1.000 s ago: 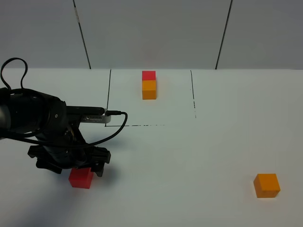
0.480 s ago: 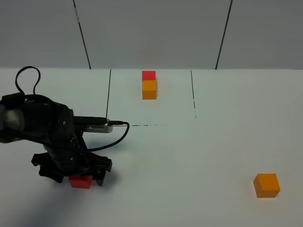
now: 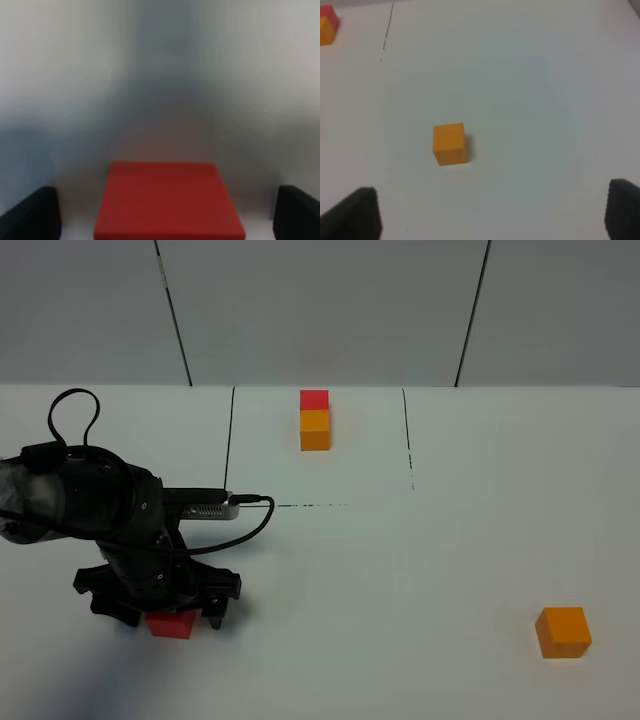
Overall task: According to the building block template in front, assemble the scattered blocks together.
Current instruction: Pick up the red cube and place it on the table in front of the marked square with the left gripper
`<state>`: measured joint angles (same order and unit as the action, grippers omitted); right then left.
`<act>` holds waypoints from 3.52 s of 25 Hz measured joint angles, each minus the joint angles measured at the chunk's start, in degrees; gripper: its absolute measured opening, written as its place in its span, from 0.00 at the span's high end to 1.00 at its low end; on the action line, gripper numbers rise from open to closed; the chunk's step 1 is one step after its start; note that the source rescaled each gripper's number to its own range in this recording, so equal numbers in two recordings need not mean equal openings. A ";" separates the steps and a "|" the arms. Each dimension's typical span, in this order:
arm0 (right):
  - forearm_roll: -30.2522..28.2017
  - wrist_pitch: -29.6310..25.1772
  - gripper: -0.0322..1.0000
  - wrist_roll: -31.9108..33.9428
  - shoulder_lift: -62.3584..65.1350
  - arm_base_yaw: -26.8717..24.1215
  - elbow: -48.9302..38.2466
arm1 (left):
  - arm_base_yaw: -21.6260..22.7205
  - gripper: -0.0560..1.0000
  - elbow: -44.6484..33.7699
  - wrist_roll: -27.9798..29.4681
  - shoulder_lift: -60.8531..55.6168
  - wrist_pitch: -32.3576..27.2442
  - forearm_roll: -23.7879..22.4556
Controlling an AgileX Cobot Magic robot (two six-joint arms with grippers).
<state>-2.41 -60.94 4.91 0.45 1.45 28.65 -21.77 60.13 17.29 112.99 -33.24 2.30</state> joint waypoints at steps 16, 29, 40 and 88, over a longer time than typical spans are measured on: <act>0.00 0.00 0.21 0.00 0.00 0.00 0.00 | 0.00 0.24 0.09 1.54 0.11 -1.72 -0.67; 0.00 0.00 0.21 0.00 0.00 0.00 0.00 | 0.00 0.25 0.13 1.54 0.22 -2.96 -0.30; 0.00 0.00 0.21 0.00 0.00 0.00 0.00 | 0.00 0.49 0.13 1.65 0.22 -3.35 -0.62; 0.00 0.00 0.21 0.00 0.00 0.00 0.00 | -2.22 0.94 21.38 -59.63 -4.35 -30.40 -2.75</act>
<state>-2.41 -60.94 4.91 0.45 1.45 28.65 -23.99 81.50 -42.34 108.64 -63.64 -0.45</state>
